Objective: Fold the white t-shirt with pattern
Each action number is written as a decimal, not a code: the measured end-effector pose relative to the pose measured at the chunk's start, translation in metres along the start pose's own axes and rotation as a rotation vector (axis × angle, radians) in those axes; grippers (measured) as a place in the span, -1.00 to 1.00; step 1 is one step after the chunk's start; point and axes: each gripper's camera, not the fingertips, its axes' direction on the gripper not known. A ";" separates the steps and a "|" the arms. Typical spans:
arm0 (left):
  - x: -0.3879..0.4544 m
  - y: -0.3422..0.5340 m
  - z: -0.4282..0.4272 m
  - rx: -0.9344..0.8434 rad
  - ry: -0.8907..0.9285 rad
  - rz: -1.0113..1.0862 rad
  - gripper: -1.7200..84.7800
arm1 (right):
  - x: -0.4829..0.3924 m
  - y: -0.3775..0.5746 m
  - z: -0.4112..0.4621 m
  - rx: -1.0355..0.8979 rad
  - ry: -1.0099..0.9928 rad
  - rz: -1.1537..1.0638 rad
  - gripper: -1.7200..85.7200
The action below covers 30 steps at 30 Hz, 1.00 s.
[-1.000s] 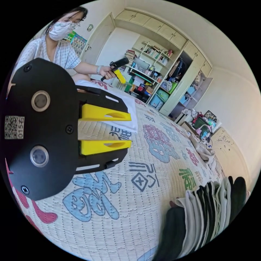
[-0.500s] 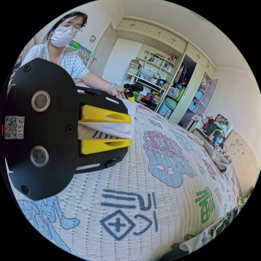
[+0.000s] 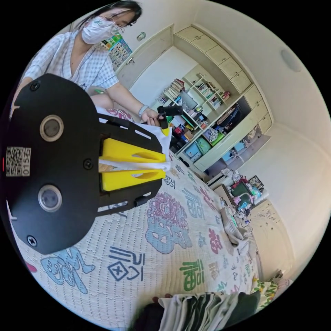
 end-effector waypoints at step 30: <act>0.292 0.263 0.045 -0.446 -0.068 0.705 -0.80 | -0.145 0.235 0.012 -0.839 -0.016 -0.444 -0.84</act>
